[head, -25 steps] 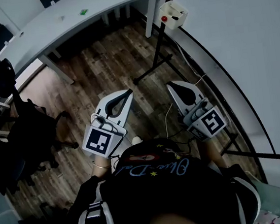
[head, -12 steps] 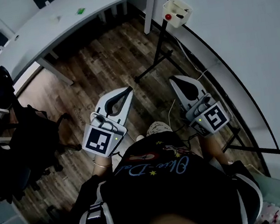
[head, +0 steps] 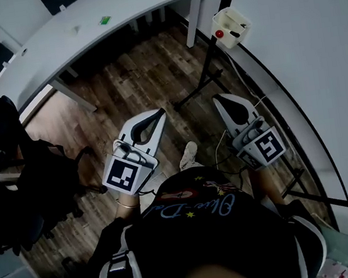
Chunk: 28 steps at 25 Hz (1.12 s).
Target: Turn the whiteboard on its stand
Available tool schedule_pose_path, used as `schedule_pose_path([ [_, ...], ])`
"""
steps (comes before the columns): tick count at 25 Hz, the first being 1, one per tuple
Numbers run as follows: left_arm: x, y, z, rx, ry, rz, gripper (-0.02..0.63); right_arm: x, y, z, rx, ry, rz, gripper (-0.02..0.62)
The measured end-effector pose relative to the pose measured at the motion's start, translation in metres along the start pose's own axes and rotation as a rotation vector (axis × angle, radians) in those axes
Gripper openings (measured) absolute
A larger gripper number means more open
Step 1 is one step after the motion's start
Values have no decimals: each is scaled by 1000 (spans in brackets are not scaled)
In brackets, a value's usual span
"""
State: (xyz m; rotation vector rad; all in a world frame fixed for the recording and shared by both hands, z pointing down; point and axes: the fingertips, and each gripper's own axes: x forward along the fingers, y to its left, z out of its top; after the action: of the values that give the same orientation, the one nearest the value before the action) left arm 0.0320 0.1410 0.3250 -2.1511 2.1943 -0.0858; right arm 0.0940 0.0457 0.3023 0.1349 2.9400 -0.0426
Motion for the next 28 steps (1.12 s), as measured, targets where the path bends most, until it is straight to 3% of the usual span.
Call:
schedule_pose_path([
  [14,77,54,-10,-8,8,-33,20,36,-80,-26,10,52,-74,34],
  [28,146,71,-13,-20,20,-155,20,46,-139,-35,22,50,-161,34],
])
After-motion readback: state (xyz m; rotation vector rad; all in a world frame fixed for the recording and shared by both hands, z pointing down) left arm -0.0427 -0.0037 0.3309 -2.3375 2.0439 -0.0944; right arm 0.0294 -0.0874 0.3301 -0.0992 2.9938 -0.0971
